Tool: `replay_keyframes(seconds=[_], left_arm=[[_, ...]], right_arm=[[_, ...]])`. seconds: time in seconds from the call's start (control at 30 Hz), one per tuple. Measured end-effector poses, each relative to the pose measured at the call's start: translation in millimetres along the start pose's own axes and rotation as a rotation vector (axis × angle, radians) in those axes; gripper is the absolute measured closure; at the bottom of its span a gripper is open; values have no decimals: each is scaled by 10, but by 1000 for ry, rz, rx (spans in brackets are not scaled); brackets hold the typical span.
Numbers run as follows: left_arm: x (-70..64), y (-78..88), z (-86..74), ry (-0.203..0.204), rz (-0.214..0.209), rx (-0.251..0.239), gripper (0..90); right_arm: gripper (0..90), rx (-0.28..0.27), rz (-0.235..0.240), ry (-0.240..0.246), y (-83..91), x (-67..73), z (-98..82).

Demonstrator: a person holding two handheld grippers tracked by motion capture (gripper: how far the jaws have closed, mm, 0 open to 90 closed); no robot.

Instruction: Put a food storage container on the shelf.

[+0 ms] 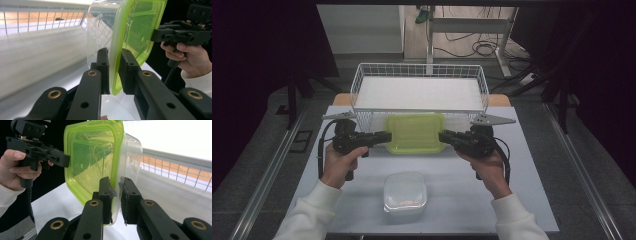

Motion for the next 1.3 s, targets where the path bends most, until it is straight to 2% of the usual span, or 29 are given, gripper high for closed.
replay_keyframes(seconds=[0.3,0.43,0.83,1.03,1.3], left_arm=[[21,-11,221,-13,-6,-9,798],[42,-35,354,-13,-8,-14,797],[95,-86,661,-14,-22,-10,799],[140,-111,836,7,-34,-16,799],[209,-148,973,23,-31,-5,801]], right_arm=[[792,-10,-9,11,10,-50,206],[794,-24,-1,-1,-4,-125,324],[797,-48,-3,-21,6,-230,591],[798,-47,-2,-40,-15,-313,759],[797,-45,2,-73,-71,-412,858]])
Point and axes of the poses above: each handheld gripper's, and its own axes: y roughly backward along the jaws, z roughly out of its top, x roughly to its left, the point moved 10 cm from there along -y, roughly forward along the jaws, and after that the axes turned 1 degree about -z, right-handed, at the moved point
